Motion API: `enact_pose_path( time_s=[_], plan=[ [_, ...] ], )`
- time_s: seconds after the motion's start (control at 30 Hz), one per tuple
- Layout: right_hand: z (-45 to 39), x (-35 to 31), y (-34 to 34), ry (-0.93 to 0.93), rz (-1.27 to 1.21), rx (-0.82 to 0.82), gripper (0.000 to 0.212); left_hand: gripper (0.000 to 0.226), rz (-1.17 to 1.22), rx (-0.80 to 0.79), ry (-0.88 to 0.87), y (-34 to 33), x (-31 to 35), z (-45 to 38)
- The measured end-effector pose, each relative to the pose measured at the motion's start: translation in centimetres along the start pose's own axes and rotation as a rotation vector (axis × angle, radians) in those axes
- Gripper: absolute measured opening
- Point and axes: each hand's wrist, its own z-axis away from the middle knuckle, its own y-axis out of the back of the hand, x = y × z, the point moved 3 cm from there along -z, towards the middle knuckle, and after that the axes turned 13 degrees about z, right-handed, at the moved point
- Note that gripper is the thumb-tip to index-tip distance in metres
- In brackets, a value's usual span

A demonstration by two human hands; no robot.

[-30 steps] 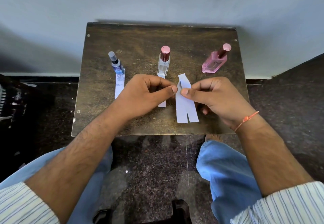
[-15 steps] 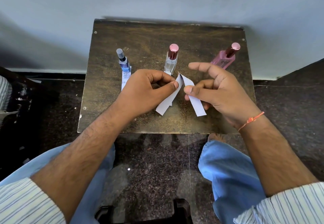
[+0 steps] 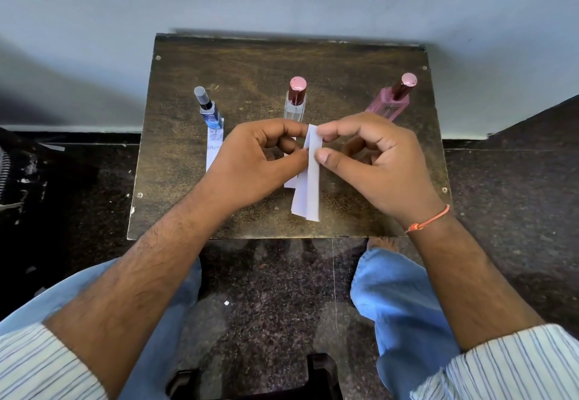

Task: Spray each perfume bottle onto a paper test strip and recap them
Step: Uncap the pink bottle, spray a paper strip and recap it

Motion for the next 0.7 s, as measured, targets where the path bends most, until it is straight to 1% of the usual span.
enact_pose_path(
  time_s=[0.07, 0.27, 0.5, 0.57, 0.7],
  plan=[
    [0.01, -0.14, -0.06, 0.046, 0.036, -0.005, 0.025, 0.026, 0.007, 0.003, 0.011, 0.00, -0.10, -0.01],
    [-0.01, -0.34, 0.10, 0.080, 0.051, -0.034, 0.036, 0.024, 0.015, 0.037, 0.024, 0.31, -0.12, -0.17],
    [0.00, -0.50, -0.05, 0.120, 0.052, -0.021, 0.029, 0.022, -0.023, 0.036, 0.011, 0.33, 0.28, -0.02],
    [0.02, -0.33, -0.03, 0.093, 0.026, -0.039, 0.029, 0.020, -0.053, 0.046, -0.010, 0.46, 0.38, 0.01],
    [0.07, 0.10, -0.44, -0.033, -0.051, -0.069, 0.028, 0.019, -0.113, 0.061, -0.047, 0.49, 0.36, 0.04]
  ],
)
